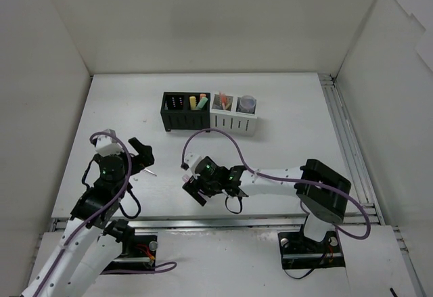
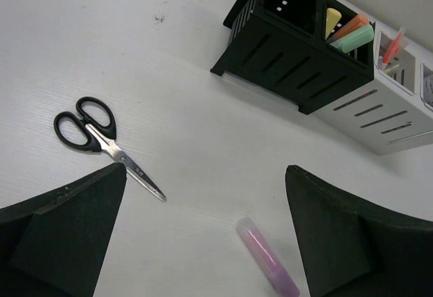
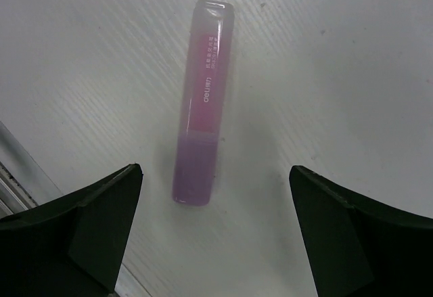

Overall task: Sort the stationery into containers
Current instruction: Pick up the pen from the center of the board.

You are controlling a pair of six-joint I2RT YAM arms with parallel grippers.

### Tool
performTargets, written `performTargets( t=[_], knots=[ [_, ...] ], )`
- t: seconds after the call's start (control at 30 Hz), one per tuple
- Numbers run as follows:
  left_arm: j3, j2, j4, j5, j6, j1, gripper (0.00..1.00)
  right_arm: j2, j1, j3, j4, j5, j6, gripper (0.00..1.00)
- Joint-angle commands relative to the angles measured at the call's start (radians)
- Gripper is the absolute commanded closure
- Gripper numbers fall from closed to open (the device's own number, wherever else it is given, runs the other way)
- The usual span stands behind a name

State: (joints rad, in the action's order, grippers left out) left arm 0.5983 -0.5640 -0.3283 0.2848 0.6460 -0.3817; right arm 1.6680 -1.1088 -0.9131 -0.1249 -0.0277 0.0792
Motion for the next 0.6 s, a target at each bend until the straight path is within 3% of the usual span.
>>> performTargets(
  t=[0.0, 0.07, 0.17, 0.27, 0.4, 0.57],
  knots=[
    [0.032, 0.010, -0.060, 0.076, 0.052, 0.003, 0.01, 0.028, -0.006, -0.053, -0.051, 0.017, 0.033, 0.13],
    [0.034, 0.013, -0.081, 0.080, 0.057, 0.003, 0.00, 0.055, -0.008, -0.058, -0.044, 0.012, 0.044, 0.18],
    [0.038, 0.012, -0.097, 0.091, 0.058, 0.003, 0.00, 0.082, -0.011, -0.066, -0.021, 0.020, 0.057, 0.38],
    [0.037, 0.013, -0.106, 0.093, 0.060, 0.003, 0.00, 0.087, -0.011, -0.053, -0.021, 0.018, 0.065, 0.73],
    [0.026, 0.029, -0.113, 0.103, 0.070, 0.003, 0.00, 0.065, -0.014, -0.064, 0.001, -0.029, 0.027, 0.95],
    [0.035, 0.038, -0.137, 0.117, 0.070, 0.003, 0.00, -0.043, -0.011, -0.150, 0.057, -0.119, -0.212, 1.00]
  ],
)
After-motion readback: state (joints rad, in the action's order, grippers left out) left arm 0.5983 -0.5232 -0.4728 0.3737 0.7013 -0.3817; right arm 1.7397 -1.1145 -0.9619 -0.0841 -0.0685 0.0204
